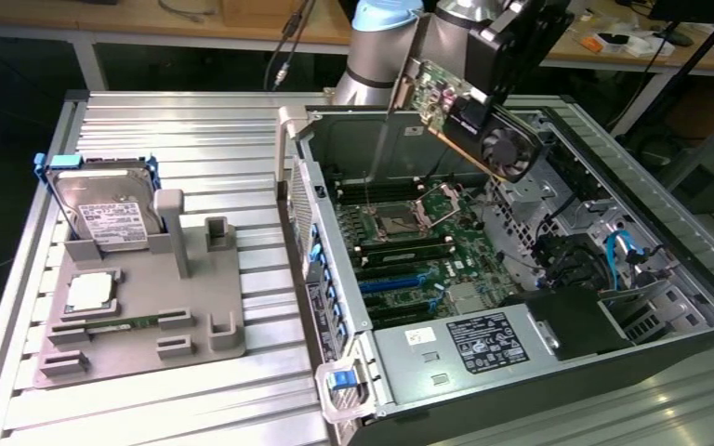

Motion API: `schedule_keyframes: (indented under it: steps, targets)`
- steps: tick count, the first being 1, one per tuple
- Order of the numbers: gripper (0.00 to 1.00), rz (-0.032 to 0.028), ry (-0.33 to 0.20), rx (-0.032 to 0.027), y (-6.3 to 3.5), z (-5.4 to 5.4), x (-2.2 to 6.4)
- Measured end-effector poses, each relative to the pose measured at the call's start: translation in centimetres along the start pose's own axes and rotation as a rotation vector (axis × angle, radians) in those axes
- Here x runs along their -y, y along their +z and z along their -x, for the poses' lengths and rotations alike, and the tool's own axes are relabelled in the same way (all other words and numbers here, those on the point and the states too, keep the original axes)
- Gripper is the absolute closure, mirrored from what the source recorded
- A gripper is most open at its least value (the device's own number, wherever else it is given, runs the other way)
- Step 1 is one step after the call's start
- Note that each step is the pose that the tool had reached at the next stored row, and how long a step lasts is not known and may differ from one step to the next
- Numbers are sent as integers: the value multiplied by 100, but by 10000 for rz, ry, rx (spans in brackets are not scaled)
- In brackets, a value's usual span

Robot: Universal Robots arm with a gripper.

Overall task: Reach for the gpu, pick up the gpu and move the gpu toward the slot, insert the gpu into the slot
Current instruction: 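Insert the gpu into the slot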

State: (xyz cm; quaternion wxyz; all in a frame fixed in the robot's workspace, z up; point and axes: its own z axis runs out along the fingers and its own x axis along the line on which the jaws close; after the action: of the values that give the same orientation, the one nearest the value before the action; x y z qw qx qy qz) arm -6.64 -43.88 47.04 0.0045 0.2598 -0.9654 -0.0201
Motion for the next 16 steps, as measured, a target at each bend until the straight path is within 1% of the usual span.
schedule_keyframes:
  steps: [3, 4, 14, 16]
  targets:
    - [73, 0, -456, -20, 7, -1, 1]
    - [73, 1, -732, -30, 12, -1, 2]
    - [73, 4, -2525, -105, 34, -1, 3]
    - [73, 5, -3108, -129, 41, -1, 4]
